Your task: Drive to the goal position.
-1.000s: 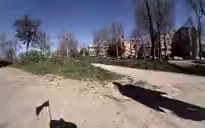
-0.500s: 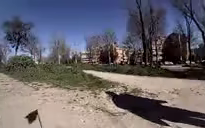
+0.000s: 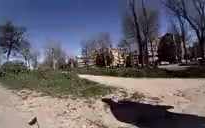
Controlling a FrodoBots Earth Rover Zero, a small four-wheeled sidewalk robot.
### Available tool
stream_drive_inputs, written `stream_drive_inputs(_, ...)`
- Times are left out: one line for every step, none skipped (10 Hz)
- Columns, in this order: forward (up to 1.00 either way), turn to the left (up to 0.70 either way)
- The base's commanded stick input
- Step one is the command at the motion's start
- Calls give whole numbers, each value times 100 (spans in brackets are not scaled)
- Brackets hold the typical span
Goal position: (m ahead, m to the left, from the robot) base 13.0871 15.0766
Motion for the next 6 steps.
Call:
stream_drive_inputs(70,-6)
stream_drive_inputs(70,-29)
stream_drive_inputs(70,-34)
stream_drive_inputs(70,-35)
stream_drive_inputs(70,-35)
stream_drive_inputs(70,-35)
